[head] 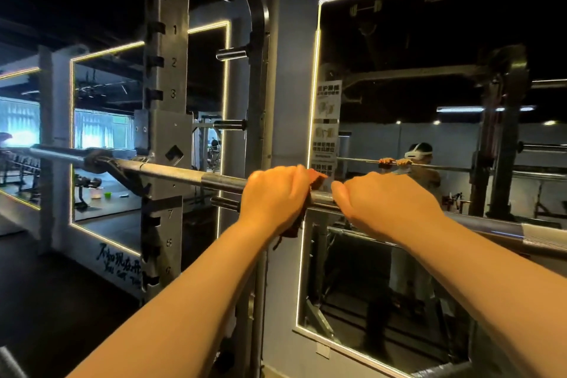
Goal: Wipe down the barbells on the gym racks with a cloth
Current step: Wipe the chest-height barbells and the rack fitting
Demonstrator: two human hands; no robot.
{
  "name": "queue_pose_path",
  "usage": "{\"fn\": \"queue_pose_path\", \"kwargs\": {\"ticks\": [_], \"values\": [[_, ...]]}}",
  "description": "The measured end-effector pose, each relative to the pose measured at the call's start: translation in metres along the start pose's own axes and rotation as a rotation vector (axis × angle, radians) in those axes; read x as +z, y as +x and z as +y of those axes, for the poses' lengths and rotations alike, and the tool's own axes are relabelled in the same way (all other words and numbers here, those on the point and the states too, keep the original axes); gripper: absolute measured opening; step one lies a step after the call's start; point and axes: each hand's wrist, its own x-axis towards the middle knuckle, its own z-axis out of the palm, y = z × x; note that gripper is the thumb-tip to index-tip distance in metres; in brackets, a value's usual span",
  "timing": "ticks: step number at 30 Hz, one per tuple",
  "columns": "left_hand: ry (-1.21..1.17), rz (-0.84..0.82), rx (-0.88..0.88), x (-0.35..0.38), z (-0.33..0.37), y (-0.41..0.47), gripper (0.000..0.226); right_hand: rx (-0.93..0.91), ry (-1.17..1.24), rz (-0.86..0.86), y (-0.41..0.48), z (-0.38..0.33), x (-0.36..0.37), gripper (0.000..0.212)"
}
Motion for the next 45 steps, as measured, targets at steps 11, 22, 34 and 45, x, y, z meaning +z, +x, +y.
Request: {"fn": "queue_pose_path", "kwargs": {"ticks": [11, 22, 34, 45], "values": [[-0.043, 0.225, -0.055, 0.028, 0.021, -0.016, 0.05, 0.039, -0.005, 0.02, 0.003, -0.002, -0.001, 0.015], [-0.118, 0.134, -0.056, 0.011, 0.004, -0.015, 0.062, 0.036, 0.097, -0.016, -0.047, 0.024, -0.007, 0.035], [-0.067, 0.094, 0.09, 0.018, 0.06, -0.016, 0.044, 0.071, 0.045, 0.032, -0.053, 0.026, -0.002, 0.047], [0.058, 0.146, 0.036, 0.016, 0.041, -0.005, 0.033, 0.099, 0.171, -0.064, -0.088, 0.056, -0.005, 0.039]]}}
